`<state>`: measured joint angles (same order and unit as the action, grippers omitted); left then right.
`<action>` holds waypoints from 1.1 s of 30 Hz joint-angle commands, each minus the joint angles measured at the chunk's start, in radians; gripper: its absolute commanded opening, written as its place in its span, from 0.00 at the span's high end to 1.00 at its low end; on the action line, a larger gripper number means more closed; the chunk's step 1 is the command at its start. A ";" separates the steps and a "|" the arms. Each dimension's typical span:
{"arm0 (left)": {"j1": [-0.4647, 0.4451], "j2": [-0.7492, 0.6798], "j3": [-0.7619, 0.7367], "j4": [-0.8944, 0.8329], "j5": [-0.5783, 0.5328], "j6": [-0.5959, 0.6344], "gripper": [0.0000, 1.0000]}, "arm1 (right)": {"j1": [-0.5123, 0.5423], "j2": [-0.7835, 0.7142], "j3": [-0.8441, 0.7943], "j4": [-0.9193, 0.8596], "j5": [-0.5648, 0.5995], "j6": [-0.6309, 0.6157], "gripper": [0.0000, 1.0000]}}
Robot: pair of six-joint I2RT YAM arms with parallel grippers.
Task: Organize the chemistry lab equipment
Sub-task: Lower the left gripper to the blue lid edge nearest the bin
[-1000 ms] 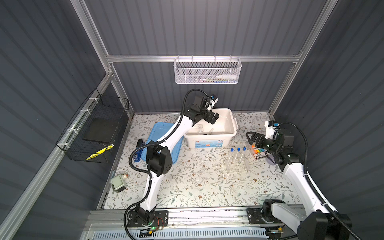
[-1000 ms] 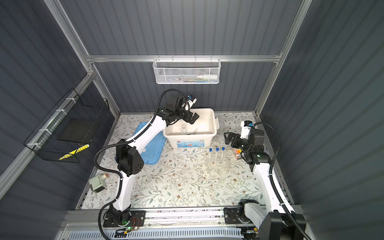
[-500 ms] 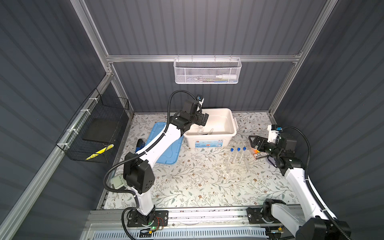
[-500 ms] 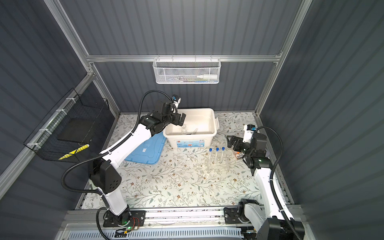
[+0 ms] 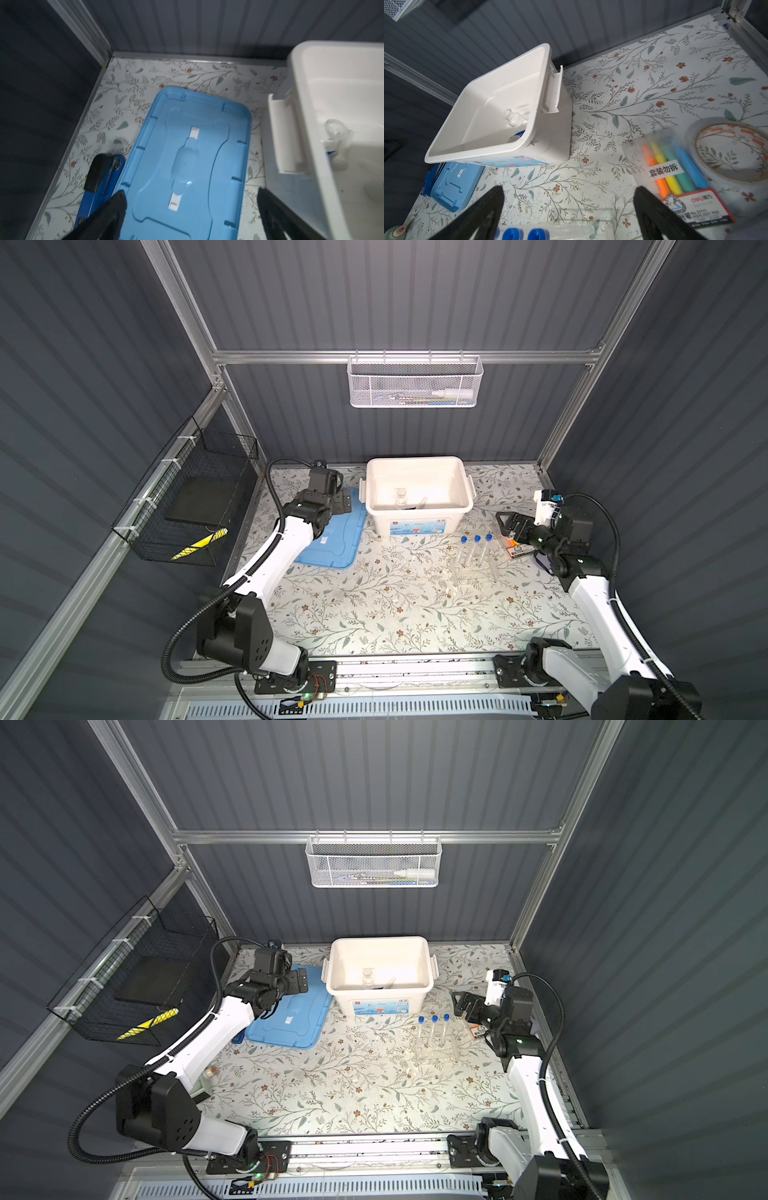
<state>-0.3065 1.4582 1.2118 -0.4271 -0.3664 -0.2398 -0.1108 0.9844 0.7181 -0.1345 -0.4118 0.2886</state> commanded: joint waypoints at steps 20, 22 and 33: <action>0.057 0.203 -0.067 -0.003 0.453 -0.066 0.29 | -0.004 0.084 0.068 0.041 -0.146 0.052 0.01; 0.052 0.200 -0.082 0.025 0.485 -0.078 0.32 | -0.005 0.093 0.073 0.038 -0.148 0.055 0.01; -0.031 0.255 -0.036 0.075 0.473 -0.117 0.31 | -0.003 0.100 0.063 0.039 -0.147 0.060 0.01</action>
<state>-0.3138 1.6760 1.1316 -0.3698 0.0978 -0.3344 -0.1116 1.0836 0.7631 -0.1112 -0.5430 0.3405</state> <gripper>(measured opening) 0.692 0.989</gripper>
